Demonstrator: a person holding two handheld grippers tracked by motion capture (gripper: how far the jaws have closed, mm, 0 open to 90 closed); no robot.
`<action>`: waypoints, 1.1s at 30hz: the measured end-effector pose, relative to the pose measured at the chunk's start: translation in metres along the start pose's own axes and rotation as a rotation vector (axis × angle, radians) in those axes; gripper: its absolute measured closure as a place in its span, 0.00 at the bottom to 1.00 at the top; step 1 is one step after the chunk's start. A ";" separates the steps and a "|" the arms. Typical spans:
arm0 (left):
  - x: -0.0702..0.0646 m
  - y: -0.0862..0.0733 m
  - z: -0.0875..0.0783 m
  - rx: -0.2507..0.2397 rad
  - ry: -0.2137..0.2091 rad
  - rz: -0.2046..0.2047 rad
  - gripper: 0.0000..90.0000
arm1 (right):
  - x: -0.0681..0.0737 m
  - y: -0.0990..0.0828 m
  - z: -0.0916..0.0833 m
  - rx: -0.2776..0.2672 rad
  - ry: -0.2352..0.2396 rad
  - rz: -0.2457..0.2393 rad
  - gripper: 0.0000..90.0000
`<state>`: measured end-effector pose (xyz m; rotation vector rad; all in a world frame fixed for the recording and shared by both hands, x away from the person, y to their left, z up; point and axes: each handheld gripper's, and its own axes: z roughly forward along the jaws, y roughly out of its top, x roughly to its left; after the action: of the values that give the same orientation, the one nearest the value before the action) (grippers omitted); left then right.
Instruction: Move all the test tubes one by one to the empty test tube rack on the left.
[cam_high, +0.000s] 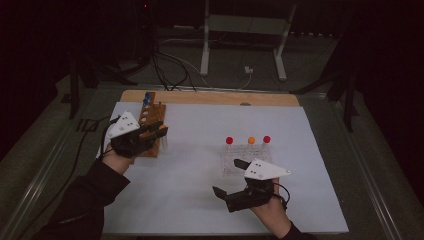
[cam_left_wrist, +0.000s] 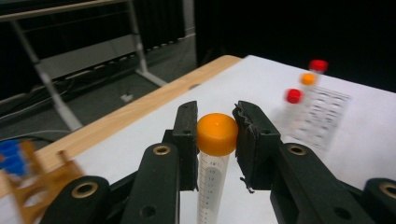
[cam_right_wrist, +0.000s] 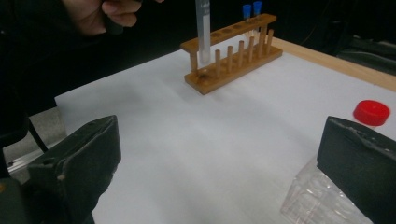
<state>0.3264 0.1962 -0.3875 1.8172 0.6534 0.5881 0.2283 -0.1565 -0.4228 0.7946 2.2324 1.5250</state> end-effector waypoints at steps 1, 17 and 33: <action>0.005 0.001 0.000 0.000 0.014 -0.002 0.80 | 0.000 0.000 -0.001 -0.003 0.001 0.001 0.00; 0.065 0.012 0.006 -0.041 0.192 -0.072 0.80 | -0.002 0.000 -0.004 -0.025 -0.007 -0.014 0.00; 0.109 0.005 0.039 -0.021 0.325 -0.138 0.80 | -0.004 -0.002 -0.005 -0.019 -0.002 -0.015 0.00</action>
<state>0.4332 0.2426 -0.3859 1.6560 0.9784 0.8015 0.2280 -0.1630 -0.4227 0.7715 2.2138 1.5355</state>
